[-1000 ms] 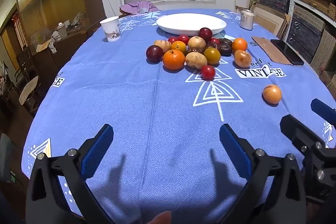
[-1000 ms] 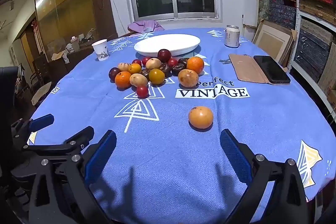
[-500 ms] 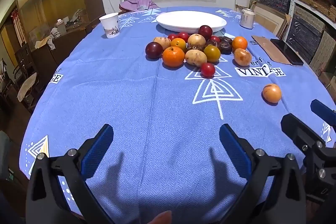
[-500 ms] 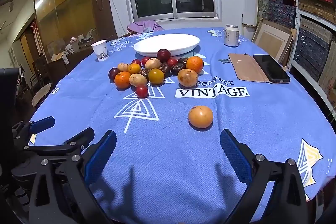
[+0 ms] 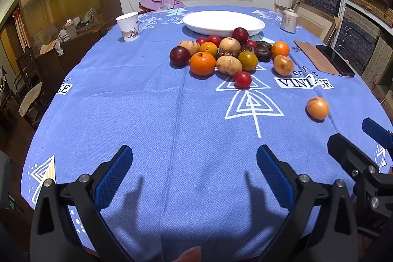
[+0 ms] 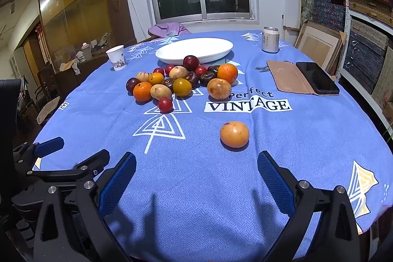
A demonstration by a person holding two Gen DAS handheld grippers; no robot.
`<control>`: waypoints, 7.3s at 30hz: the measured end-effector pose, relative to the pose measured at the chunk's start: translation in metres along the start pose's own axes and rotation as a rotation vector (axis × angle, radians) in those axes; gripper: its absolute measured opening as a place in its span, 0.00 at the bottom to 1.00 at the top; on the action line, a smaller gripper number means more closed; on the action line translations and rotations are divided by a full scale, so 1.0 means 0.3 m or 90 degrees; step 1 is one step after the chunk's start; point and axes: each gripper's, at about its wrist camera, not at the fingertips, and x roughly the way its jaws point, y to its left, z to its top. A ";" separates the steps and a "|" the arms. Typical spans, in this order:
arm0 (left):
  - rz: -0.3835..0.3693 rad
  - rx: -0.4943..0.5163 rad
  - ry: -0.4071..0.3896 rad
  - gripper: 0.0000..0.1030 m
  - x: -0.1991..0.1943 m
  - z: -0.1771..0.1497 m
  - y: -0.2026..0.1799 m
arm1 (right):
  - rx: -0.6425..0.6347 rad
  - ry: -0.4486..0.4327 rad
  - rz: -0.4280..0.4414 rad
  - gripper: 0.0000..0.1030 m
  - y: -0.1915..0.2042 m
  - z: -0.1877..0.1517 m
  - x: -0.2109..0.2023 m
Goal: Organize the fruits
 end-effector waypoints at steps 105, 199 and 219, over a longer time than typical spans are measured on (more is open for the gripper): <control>-0.252 -0.008 -0.029 0.96 0.087 0.110 0.143 | -0.121 0.083 0.117 0.96 -0.169 0.129 0.254; -0.260 0.010 0.016 0.41 0.430 0.361 0.260 | -0.048 0.111 0.147 0.38 -0.260 0.175 0.335; -0.228 -0.011 0.058 0.42 0.845 0.944 0.080 | -0.054 0.117 0.153 0.39 -0.131 0.874 0.983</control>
